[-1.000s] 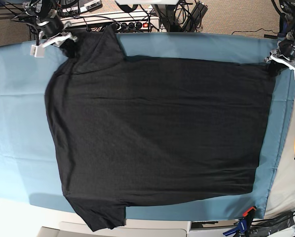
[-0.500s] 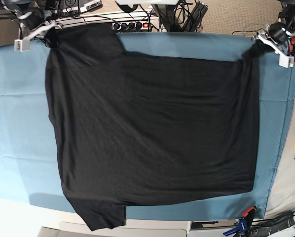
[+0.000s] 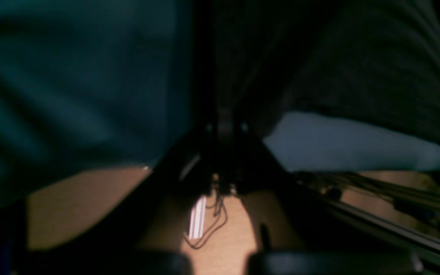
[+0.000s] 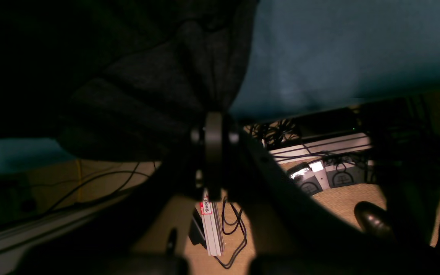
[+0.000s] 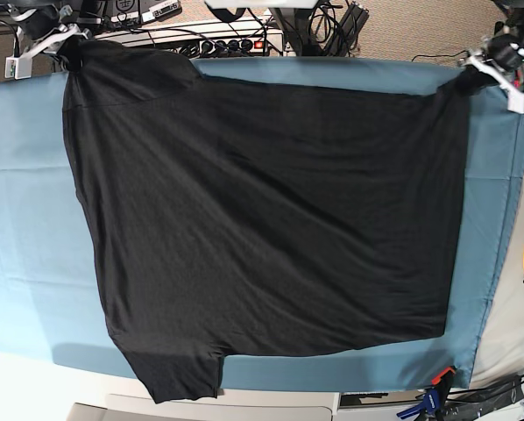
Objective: Fold the T-shirt properly
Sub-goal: 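Lift the shoulder edge with both grippers and pull it away from the hem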
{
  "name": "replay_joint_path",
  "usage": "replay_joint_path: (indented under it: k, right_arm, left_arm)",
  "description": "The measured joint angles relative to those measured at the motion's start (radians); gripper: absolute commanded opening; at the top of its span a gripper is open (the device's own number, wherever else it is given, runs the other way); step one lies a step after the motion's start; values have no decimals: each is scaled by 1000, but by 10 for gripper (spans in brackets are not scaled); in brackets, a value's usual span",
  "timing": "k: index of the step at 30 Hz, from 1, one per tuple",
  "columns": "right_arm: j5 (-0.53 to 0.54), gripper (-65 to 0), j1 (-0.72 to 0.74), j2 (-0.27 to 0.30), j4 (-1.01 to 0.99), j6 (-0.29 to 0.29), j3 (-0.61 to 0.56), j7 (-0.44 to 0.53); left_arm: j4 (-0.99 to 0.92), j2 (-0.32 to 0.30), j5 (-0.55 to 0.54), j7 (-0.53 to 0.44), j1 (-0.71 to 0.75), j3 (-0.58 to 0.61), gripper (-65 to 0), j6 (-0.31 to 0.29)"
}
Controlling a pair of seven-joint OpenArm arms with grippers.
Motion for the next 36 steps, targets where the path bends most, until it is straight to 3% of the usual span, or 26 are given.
replay_joint_path:
  k: [10,20,28,36]
  right_arm:
    - [42,-650,-58,0,0,22,0,-7]
    - [55,-650,-100,2,1,23,21,-26]
    - [75,-650,-107,67,1,56,146,-35]
    - [75,-650,-115,80,2,56,172,-45]
  left_arm:
    - [2,-4,-90,32,56,-63,-650,-51]
    - [2,-3,-134,61,108,-78,-650,-53]
    - [2,-48,-172,72,114,-151,-650,-79]
    - [4,-51,-179,84,141,-154,-650,-79]
